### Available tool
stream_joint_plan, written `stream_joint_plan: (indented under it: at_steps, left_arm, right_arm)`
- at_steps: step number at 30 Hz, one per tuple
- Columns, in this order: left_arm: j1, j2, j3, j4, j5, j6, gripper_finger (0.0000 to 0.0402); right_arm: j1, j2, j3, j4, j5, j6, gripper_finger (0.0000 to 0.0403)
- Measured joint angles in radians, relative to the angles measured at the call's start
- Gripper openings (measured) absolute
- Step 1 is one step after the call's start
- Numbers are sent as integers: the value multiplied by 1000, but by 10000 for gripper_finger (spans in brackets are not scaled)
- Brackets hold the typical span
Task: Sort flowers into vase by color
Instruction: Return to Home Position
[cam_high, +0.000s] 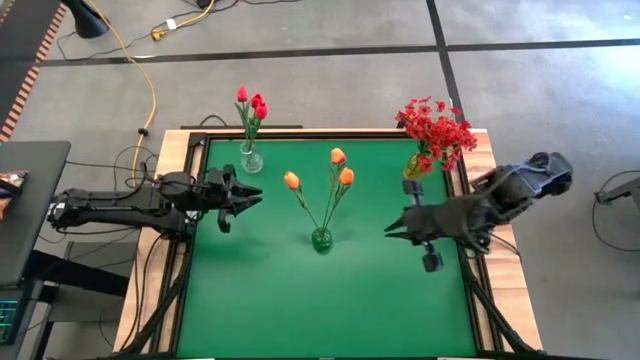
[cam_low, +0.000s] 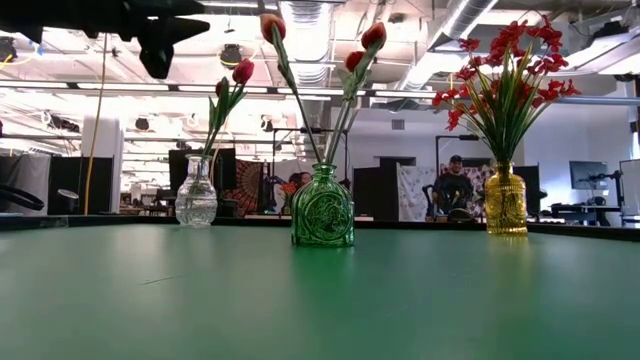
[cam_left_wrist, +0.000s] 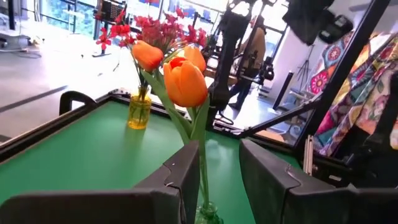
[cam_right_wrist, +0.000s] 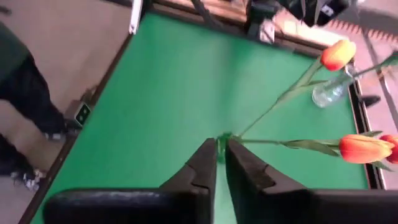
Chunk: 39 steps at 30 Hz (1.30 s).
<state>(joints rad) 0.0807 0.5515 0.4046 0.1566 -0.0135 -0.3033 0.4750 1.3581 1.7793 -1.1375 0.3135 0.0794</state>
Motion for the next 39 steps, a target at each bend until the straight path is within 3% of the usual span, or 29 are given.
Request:
stream_joint_plan:
  at_steps: [7, 13, 19, 30, 39]
  left_arm:
    - [0, -49, 0, -22, -55, -31, 100]
    - [0, -64, 0, -54, -196, -47, 100]
    - [0, -64, 0, -60, -173, -34, 100]
    - [-2, -71, 0, -83, -158, -14, 100]
    - [-2, -101, -86, -21, -153, -40, 100]
  right_arm:
    - [46, -280, -486, 394, 30, -2, 16]
    - [10, -487, -892, 882, 41, -11, 28]
    - [-64, -610, -1223, 1272, 33, -10, 23]
    - [-195, -829, -1505, 1410, 20, 40, 19]
    - [-401, -1030, -1675, 1422, -184, 192, 19]
